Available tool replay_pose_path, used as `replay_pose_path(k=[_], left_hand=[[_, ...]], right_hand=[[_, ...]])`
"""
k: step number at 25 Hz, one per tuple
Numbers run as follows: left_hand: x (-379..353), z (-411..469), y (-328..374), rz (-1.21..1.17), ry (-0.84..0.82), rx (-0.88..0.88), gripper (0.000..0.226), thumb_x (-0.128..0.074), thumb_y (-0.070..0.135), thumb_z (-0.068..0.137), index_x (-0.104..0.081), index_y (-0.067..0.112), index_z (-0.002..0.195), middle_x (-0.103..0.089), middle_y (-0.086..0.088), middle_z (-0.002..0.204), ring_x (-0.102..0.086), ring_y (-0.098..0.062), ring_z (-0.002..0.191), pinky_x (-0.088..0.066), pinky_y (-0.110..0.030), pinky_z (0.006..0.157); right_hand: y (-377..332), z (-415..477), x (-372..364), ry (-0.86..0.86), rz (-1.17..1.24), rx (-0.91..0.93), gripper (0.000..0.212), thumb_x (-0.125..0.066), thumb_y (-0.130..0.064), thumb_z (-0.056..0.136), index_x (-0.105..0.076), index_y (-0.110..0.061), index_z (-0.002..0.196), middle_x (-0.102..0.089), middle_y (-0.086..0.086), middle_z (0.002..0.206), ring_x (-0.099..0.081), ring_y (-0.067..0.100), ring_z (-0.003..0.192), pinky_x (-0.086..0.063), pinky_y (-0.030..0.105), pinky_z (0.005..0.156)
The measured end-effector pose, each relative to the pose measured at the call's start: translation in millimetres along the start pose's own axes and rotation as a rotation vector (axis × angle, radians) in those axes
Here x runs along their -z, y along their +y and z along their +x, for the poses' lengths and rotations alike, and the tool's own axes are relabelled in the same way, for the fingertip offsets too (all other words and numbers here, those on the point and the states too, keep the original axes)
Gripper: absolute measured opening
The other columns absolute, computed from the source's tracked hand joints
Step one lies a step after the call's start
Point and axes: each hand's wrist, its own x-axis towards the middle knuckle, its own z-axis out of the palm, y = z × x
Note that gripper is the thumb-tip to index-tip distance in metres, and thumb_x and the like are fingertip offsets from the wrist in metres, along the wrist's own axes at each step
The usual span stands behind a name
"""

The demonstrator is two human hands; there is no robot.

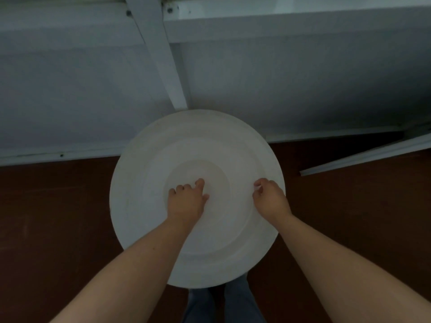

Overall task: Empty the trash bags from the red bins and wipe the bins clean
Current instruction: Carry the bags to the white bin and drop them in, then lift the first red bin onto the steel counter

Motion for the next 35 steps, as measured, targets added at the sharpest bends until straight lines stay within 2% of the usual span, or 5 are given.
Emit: replay_pose_path(k=[12, 19, 25, 30, 35], left_hand=[[10.5, -19.7, -8.0, -0.148, -0.028, 0.068, 0.07, -0.039, 0.058, 0.101, -0.015, 0.024, 0.157, -0.051, -0.013, 0.135, -0.051, -0.033, 0.121, -0.041, -0.045, 0.097], [73.0, -83.0, -33.3, -0.225, -0.052, 0.148, 0.058, -0.035, 0.054, 0.103, -0.03, 0.021, 0.15, -0.052, -0.012, 0.134, -0.053, -0.032, 0.118, -0.043, -0.042, 0.092], [146.3, -201.5, -85.0, -0.469, -0.116, 0.279, 0.054, -0.039, 0.049, 0.102, -0.037, 0.02, 0.147, -0.05, -0.011, 0.139, -0.051, -0.033, 0.122, -0.046, -0.045, 0.095], [178.7, -305.9, -149.2, -0.683, -0.111, 0.339, 0.05, -0.046, 0.043, 0.101, -0.044, 0.019, 0.144, -0.05, -0.01, 0.141, -0.053, -0.03, 0.124, -0.048, -0.045, 0.102], [154.4, -420.7, -217.1, -0.941, -0.007, 0.489, 0.041, -0.048, 0.045, 0.1, -0.051, 0.024, 0.136, -0.057, -0.003, 0.124, -0.059, -0.021, 0.107, -0.054, -0.044, 0.092]], right_hand=[[-16.3, -13.2, 18.8, -0.031, -0.017, 0.019, 0.035, -0.047, -0.016, 0.1, -0.055, -0.013, 0.134, -0.06, 0.011, 0.121, -0.059, 0.024, 0.101, -0.047, 0.029, 0.082], [-66.2, -66.6, 60.6, -0.089, -0.08, 0.089, 0.037, -0.046, -0.019, 0.101, -0.053, -0.016, 0.138, -0.058, 0.007, 0.121, -0.055, 0.018, 0.095, -0.044, 0.028, 0.078], [-151.3, -156.6, 93.4, -0.154, -0.119, 0.133, 0.035, -0.049, -0.025, 0.1, -0.055, -0.02, 0.134, -0.057, -0.003, 0.1, -0.055, 0.019, 0.09, -0.044, 0.03, 0.078], [-227.5, -243.3, 67.3, -0.315, -0.233, 0.233, 0.033, -0.05, -0.019, 0.101, -0.058, -0.008, 0.131, -0.063, 0.016, 0.124, -0.06, 0.033, 0.112, -0.049, 0.039, 0.095], [-302.6, -348.5, -11.2, -0.416, -0.319, 0.335, 0.032, -0.05, -0.019, 0.1, -0.059, -0.011, 0.13, -0.067, 0.013, 0.117, -0.064, 0.029, 0.106, -0.052, 0.037, 0.087]])
